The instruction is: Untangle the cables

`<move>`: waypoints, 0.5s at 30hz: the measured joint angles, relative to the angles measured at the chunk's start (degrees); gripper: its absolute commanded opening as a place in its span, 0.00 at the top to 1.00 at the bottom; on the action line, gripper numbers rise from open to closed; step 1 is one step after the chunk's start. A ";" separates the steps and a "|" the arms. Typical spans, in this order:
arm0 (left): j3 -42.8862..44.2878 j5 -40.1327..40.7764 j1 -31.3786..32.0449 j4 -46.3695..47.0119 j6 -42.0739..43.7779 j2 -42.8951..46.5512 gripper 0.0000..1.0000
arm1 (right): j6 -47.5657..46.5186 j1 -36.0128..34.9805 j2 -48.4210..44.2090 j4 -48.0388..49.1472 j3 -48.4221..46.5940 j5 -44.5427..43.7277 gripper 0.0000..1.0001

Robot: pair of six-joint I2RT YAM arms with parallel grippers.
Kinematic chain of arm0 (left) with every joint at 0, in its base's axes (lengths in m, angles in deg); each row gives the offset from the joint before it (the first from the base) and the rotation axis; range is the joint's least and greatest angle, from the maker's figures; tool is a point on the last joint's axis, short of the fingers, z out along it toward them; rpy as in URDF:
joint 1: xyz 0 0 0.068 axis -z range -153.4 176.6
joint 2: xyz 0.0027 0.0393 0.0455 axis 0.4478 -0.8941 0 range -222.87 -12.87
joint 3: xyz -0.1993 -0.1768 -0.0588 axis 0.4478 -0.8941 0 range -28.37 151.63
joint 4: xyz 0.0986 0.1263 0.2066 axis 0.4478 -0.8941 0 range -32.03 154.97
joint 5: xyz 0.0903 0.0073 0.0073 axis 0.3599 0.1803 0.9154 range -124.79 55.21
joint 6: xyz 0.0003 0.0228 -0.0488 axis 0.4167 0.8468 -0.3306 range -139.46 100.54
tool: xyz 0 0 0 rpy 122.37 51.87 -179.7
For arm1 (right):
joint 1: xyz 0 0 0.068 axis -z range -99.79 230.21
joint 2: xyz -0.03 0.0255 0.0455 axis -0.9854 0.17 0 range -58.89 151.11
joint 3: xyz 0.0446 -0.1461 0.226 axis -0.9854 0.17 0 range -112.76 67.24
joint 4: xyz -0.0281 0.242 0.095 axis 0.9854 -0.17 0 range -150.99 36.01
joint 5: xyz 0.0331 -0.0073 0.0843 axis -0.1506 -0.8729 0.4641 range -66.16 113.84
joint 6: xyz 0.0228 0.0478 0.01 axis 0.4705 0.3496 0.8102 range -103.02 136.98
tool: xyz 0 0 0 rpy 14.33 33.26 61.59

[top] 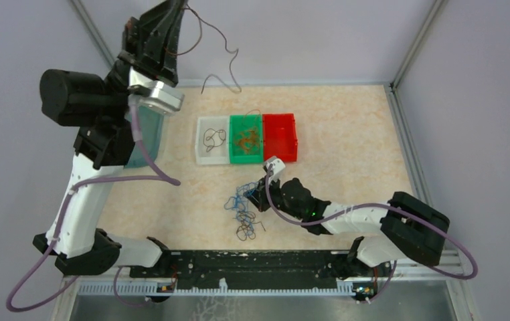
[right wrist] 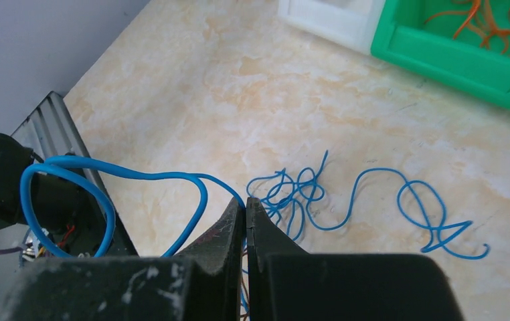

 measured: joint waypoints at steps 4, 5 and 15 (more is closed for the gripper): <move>-5.99 3.13 0.00 -3.61 3.06 0.61 1.00 | -2.32 0.02 -5.68 -3.93 -0.26 -2.93 1.00; -7.72 4.22 0.00 -4.44 4.04 0.59 1.00 | -2.91 0.11 -7.10 -5.05 -0.48 -3.63 1.00; -24.50 11.32 -3.72 -9.22 9.94 -1.05 1.00 | -4.13 5.68 -16.20 -11.56 -0.48 -8.26 1.00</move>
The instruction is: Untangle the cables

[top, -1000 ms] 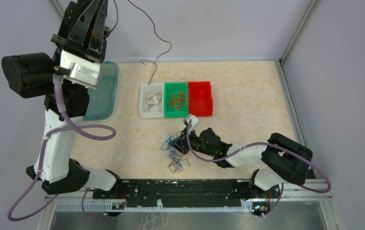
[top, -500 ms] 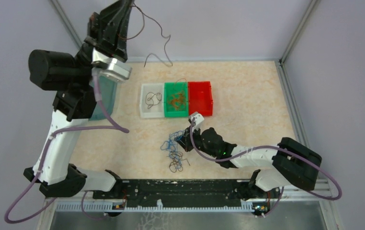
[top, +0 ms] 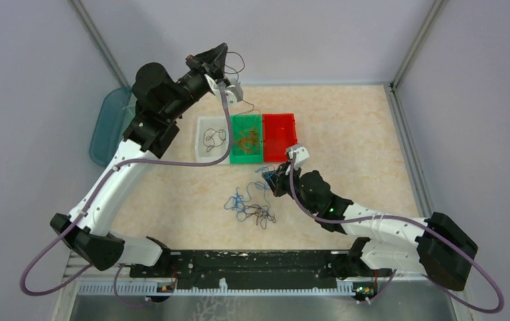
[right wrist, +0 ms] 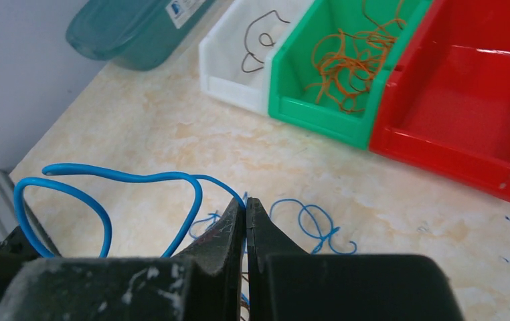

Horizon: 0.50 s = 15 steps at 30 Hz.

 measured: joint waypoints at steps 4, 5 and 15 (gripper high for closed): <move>-2.43 0.96 -2.80 0.04 0.74 -0.22 1.00 | 0.83 1.11 -0.74 -3.13 0.90 -1.55 1.00; -2.95 1.22 -3.72 0.09 0.85 -0.33 1.00 | 1.03 1.11 -0.74 -4.37 1.01 -2.10 1.00; -9.73 1.68 -7.19 2.03 0.70 -1.16 1.00 | 3.02 1.11 -0.98 -8.22 2.75 -4.94 1.00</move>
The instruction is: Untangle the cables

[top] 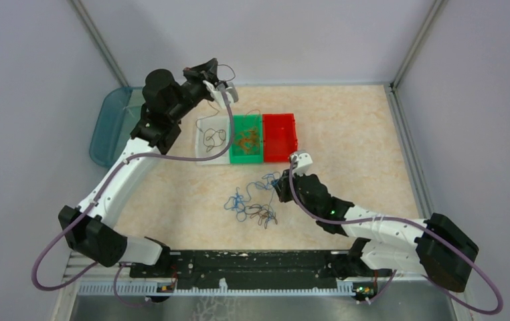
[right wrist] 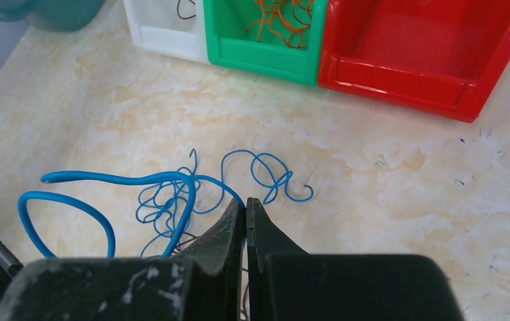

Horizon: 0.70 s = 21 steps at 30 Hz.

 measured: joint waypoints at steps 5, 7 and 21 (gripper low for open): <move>-3.65 -0.04 -1.33 1.64 -0.72 -0.76 1.00 | 0.94 0.00 -0.09 -0.72 0.39 -0.20 1.00; -5.14 -0.04 -2.03 2.36 -1.09 -0.98 1.00 | 1.27 0.00 -0.22 -0.87 0.57 -0.22 1.00; -9.99 -0.11 -3.58 4.26 -1.75 -2.45 1.00 | 2.75 0.00 -1.81 -2.86 1.18 -0.72 1.00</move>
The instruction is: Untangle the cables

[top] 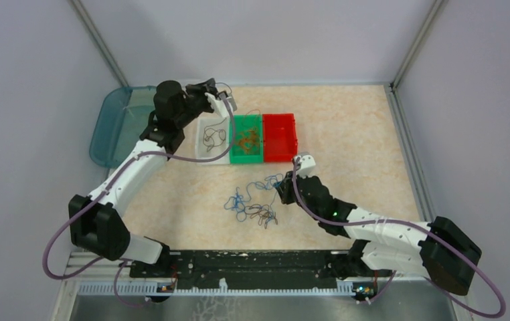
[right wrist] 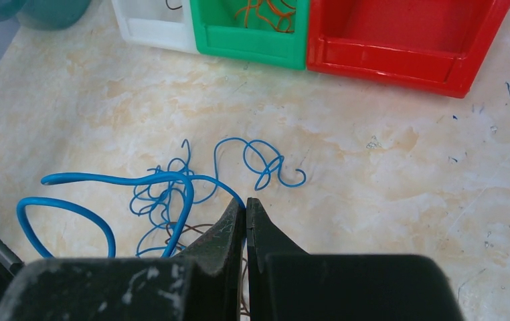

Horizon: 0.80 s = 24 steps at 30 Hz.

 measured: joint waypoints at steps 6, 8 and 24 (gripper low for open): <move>-1.66 0.37 0.00 -5.42 0.07 -1.09 1.00 | 0.22 0.00 -0.42 -0.39 0.31 -0.76 1.00; -1.64 0.59 0.00 -8.96 -0.15 -2.45 1.00 | 0.31 0.00 -0.42 -0.42 0.31 -0.83 1.00; 0.48 4.55 -0.04 -20.72 -3.04 -17.75 1.00 | 2.32 0.00 -0.44 -3.72 0.28 -1.99 1.00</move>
